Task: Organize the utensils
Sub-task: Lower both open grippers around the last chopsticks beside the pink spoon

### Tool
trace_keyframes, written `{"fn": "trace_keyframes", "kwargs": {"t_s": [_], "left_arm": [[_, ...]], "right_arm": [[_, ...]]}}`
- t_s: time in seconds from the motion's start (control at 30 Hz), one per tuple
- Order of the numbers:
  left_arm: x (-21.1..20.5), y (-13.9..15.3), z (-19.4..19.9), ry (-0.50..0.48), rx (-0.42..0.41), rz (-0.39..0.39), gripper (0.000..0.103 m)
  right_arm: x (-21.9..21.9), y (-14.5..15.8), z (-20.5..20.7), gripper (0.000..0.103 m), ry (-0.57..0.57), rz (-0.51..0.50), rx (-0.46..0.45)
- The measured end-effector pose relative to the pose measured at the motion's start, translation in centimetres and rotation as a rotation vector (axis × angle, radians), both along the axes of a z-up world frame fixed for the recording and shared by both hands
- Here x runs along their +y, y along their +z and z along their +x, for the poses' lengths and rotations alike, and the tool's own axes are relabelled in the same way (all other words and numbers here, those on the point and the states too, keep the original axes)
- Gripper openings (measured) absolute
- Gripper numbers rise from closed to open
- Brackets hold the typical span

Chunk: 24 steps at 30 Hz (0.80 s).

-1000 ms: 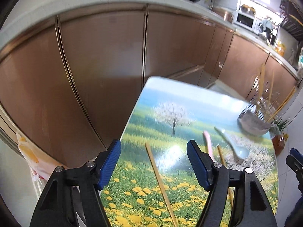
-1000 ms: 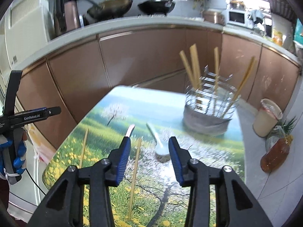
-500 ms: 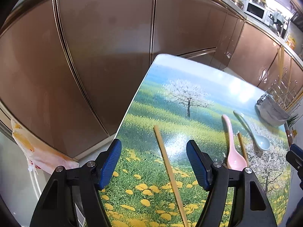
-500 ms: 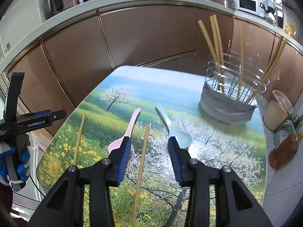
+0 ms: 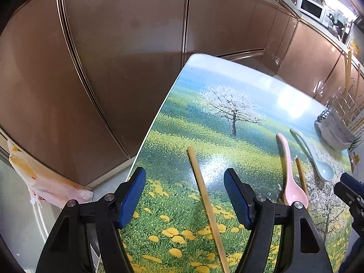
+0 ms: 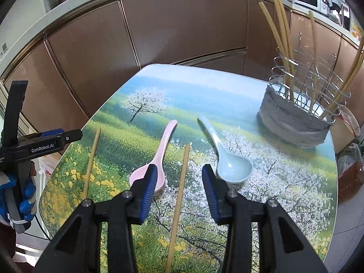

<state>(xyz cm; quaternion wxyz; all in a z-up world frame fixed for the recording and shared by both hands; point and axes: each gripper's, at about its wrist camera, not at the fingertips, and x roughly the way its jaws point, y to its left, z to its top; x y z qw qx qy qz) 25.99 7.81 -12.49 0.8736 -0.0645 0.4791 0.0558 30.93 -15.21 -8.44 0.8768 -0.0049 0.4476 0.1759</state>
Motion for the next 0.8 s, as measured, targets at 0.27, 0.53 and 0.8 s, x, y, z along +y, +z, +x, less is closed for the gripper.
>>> {"fn": "trace_keyframes", "kwargs": {"t_s": [0.27, 0.53, 0.8], "left_arm": [[-0.3, -0.6, 0.6, -0.002, 0.01, 0.001, 0.07], [-0.3, -1.3, 1.1, -0.008, 0.028, -0.002, 0.07], [-0.3, -2.1, 1.3, -0.013, 0.06, -0.001, 0.07]], "right_arm": [[-0.2, -0.4, 0.5, 0.038, 0.003, -0.003, 0.007], [0.0, -0.7, 0.7, 0.039, 0.027, -0.014, 0.014], [0.1, -1.7, 1.4, 0.036, 0.034, -0.04, 0.057]]}}
